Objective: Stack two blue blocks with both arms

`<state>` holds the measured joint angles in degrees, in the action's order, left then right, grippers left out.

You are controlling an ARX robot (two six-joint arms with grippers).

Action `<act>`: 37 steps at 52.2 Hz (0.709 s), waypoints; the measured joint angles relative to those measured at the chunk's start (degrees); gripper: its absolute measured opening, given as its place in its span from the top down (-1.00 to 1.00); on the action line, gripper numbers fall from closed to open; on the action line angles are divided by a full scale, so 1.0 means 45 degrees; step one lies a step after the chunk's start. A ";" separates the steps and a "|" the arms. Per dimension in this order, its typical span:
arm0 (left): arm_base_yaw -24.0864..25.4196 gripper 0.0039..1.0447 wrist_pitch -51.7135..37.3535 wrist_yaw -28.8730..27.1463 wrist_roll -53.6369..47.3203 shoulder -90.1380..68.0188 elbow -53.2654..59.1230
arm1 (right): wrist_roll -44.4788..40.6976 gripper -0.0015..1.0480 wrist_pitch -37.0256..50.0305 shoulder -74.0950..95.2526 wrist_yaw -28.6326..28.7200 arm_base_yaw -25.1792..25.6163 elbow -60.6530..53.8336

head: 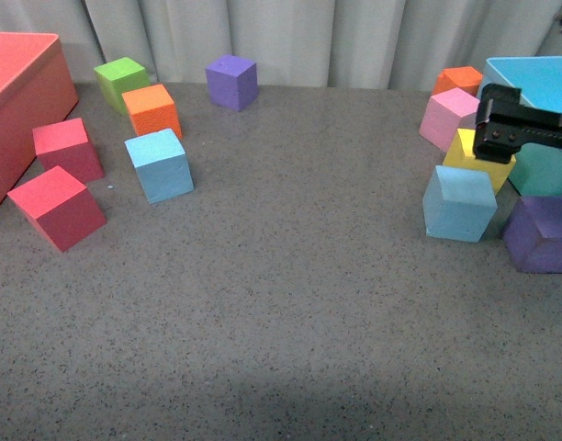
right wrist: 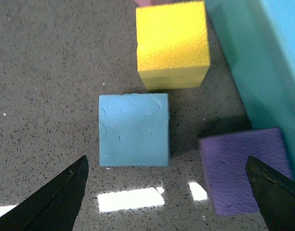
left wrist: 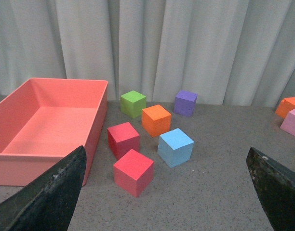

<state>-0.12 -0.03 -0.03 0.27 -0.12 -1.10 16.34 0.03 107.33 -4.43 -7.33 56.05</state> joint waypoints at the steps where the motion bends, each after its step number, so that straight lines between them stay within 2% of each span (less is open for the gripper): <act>1: 0.0000 -0.88 0.0000 0.0005 0.0000 0.0000 0.0000 | 0.0039 -0.81 -0.0194 0.0316 0.0058 -0.0039 0.0248; 37: 0.0000 -0.88 0.0000 0.0000 0.0000 0.0000 0.0000 | 0.0112 -0.81 -0.1656 0.3997 0.0539 -0.0447 0.3648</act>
<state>-0.12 -0.03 -0.03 0.27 -0.12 -1.10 16.84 -7.42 125.32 -2.00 -9.34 72.47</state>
